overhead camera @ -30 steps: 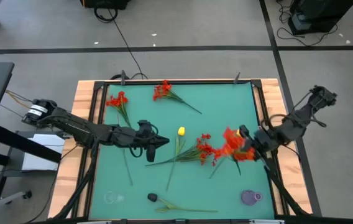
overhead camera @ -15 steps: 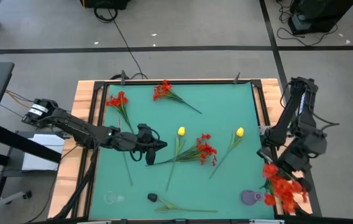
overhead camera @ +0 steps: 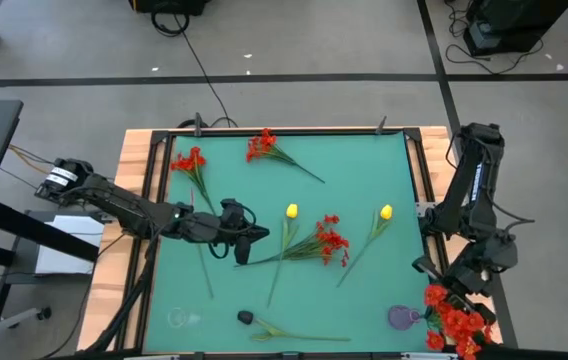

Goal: Sort flowers into vase by color
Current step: Put the top right orange flowers into the violet vase, then put the bottom orange flowers into the violet vase

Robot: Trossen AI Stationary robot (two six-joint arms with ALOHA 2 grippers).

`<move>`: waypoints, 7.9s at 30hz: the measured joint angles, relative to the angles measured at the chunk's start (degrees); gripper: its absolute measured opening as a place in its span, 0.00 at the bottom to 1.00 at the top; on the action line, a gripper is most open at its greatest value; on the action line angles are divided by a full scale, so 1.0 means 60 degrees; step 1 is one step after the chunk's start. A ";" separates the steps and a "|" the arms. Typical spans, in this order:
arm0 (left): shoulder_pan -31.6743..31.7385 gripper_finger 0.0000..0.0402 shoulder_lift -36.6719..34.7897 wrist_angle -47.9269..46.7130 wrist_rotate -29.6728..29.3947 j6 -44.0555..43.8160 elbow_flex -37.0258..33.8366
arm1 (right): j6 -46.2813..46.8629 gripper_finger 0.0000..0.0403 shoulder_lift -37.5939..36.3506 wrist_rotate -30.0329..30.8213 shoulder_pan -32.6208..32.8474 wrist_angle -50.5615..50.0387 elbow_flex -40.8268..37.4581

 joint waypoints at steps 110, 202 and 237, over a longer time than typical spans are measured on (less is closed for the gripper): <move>0.0970 0.50 0.3981 -0.4258 0.1679 0.4019 0.7054 | 0.0470 0.56 -0.2832 0.5848 -0.1359 0.3532 -0.0005; 0.2164 0.03 0.4022 0.8663 0.1224 0.2301 0.1302 | 0.6298 0.56 0.0582 -0.3590 -1.1288 -0.1701 0.1711; 0.2662 0.39 0.3848 0.5062 0.3084 0.3853 0.3523 | 0.3088 0.04 0.2636 -0.3811 -1.1926 0.0921 0.2406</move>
